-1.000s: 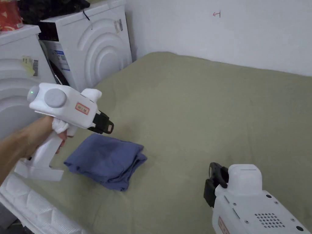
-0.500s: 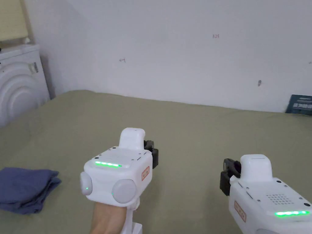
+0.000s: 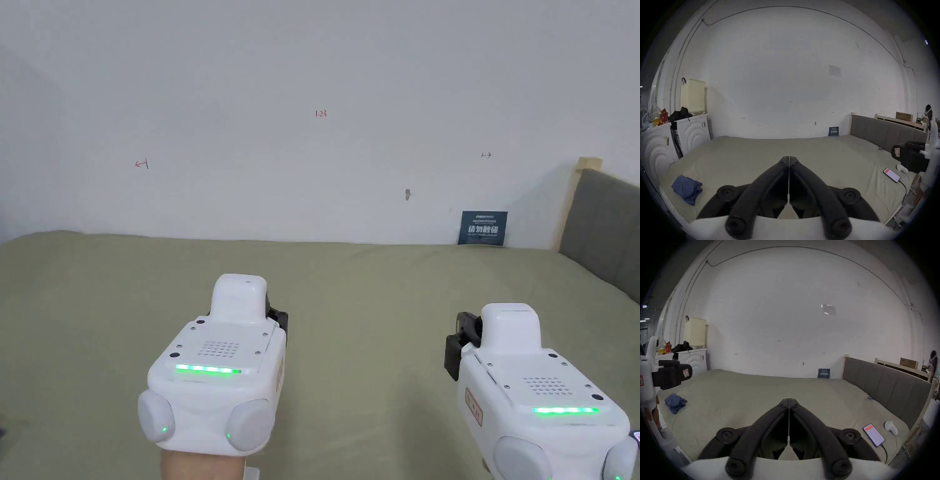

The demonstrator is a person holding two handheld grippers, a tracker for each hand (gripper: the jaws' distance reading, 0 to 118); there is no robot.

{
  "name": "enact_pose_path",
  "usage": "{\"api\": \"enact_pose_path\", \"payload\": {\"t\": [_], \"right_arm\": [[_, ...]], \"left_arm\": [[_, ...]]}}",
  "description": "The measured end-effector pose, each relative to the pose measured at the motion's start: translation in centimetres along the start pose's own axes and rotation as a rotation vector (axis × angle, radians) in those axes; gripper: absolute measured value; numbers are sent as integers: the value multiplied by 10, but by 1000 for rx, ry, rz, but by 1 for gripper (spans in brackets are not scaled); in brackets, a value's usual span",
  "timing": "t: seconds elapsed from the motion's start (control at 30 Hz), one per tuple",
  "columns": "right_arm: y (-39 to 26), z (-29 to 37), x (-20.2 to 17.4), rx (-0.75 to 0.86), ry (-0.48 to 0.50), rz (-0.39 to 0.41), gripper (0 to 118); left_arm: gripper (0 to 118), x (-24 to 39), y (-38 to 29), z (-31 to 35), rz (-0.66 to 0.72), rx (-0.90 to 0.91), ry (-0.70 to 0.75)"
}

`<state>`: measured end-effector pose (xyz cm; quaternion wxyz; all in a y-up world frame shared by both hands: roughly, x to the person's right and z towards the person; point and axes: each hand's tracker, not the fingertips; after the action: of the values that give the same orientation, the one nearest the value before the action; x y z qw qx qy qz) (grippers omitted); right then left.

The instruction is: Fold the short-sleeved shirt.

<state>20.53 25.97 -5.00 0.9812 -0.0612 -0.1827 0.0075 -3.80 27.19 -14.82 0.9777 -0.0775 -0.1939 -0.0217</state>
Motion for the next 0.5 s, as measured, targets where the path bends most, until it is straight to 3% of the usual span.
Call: {"api": "enact_pose_path", "payload": {"t": [0.5], "right_arm": [[15, -9, -19, 13, 26, -13, 1]], "left_arm": [[2, -11, 10, 8, 0, -3, 6]]}}
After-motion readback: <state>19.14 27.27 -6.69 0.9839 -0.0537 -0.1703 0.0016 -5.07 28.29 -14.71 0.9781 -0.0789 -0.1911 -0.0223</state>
